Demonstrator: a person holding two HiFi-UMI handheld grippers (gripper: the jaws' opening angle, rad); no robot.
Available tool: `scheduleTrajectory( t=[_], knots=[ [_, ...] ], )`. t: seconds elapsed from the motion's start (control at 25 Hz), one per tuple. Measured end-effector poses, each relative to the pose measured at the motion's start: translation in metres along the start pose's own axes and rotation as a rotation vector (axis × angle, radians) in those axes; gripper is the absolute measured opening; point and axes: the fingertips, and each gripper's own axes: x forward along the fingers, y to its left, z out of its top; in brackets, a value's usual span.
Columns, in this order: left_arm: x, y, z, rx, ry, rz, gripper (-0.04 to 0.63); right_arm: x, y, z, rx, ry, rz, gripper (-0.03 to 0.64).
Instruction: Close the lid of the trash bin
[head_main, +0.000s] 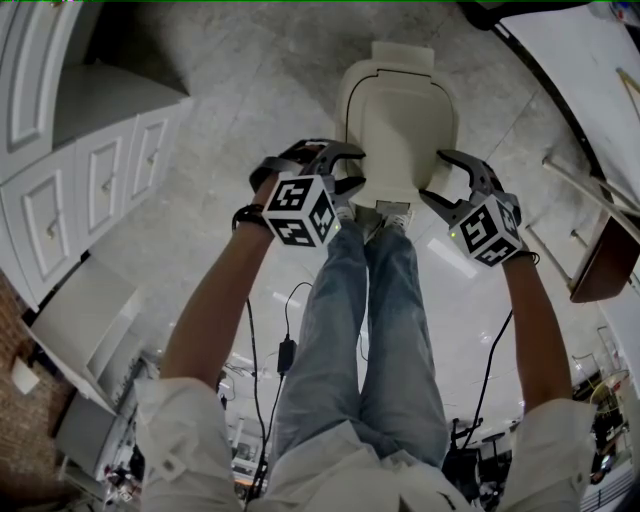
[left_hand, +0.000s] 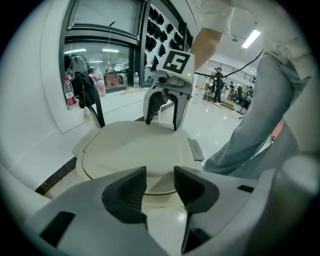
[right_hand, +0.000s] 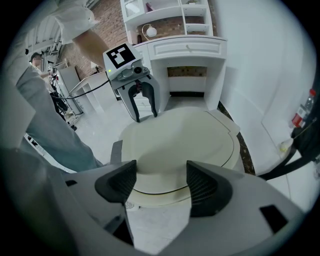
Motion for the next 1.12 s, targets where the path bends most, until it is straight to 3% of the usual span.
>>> scheduleTrajectory(
  t=[0.84,0.96,1.12],
  knots=[
    [0.002,0.004,-0.001,-0.005,-0.008,0.038,0.164,0.002,-0.002,0.0,0.013,-0.015,-0.017,0.313],
    [-0.007,0.012,0.007,-0.005,-0.049,0.098,0.084,-0.007,-0.01,0.007,0.06,-0.07,-0.076,0.224],
    [-0.028,0.026,0.028,-0.032,-0.126,0.192,0.043,-0.035,-0.024,0.021,0.14,-0.162,-0.184,0.126]
  ],
)
